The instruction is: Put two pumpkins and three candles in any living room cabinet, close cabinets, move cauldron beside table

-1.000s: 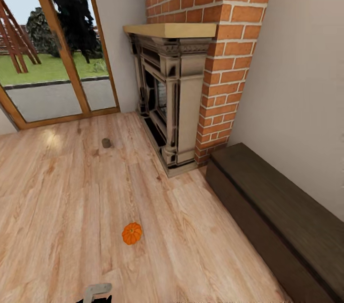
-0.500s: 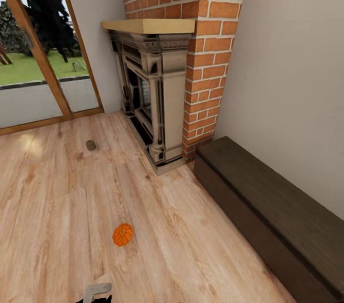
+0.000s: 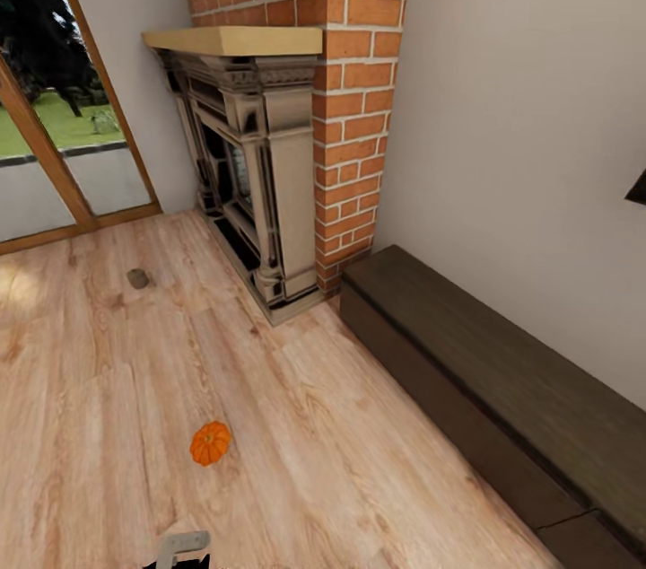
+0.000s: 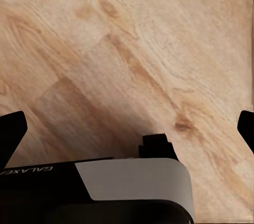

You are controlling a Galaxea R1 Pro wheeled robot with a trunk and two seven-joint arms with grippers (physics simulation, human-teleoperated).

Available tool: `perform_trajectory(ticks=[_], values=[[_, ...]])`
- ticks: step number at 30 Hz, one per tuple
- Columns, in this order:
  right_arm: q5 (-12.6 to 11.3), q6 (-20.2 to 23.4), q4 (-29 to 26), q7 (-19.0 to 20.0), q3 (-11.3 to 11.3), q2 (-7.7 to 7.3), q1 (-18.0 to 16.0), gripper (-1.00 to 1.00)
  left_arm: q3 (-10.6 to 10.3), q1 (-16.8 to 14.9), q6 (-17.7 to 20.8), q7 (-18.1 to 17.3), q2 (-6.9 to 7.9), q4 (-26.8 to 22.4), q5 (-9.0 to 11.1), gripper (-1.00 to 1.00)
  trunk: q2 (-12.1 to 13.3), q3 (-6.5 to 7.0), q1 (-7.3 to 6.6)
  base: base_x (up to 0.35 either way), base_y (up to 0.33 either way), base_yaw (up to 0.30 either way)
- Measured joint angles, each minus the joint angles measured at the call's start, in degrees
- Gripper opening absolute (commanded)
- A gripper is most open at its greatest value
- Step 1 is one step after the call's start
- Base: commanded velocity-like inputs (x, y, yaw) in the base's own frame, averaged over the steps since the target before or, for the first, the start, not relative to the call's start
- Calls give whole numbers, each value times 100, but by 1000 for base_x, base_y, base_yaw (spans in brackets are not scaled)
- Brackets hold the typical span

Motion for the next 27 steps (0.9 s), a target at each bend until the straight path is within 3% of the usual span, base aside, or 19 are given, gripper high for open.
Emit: perform_trajectory(ticks=[13, 27], values=[[-18, -1, 3, 0, -11, 0, 0, 100, 0, 0, 0, 0, 0, 0, 0, 100, 0, -79, 0, -240, 0, -220], [-19, -3, 5, 0, -12, 0, 1, 100, 2, 0, 0, 0, 0, -1, 0, 100, 0, -163, -4, 73, 158, -220]])
